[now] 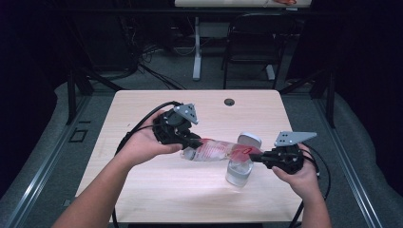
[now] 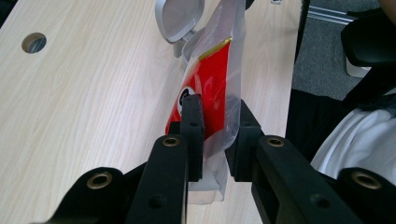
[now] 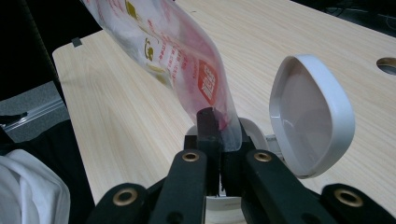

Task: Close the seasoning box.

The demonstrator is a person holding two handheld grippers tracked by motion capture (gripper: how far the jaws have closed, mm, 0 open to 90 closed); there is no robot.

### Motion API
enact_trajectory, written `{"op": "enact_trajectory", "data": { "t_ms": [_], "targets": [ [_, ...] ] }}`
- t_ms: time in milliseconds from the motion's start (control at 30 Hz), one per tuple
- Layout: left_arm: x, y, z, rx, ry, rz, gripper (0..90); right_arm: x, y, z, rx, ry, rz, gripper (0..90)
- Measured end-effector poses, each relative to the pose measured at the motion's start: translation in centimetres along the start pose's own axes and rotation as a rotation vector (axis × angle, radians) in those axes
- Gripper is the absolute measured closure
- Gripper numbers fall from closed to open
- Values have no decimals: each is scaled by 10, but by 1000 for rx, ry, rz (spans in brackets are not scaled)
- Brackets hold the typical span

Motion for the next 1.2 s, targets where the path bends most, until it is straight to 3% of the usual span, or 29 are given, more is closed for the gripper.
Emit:
{"op": "enact_trajectory", "data": {
  "t_ms": [1200],
  "targets": [
    [-3,1,-3,5,-2,-5,799,1,1,1,-9,5,1,890]
  ]
}}
Point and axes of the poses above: each handheld gripper's, and its own axes: y roughly backward along the jaws, x roughly out of its underside, z roughly to its left, the point moved 7 cm from there along -y, roughly forward along the jaws, and after that the axes turned 15 degrees about x, right-handed, at the moved point
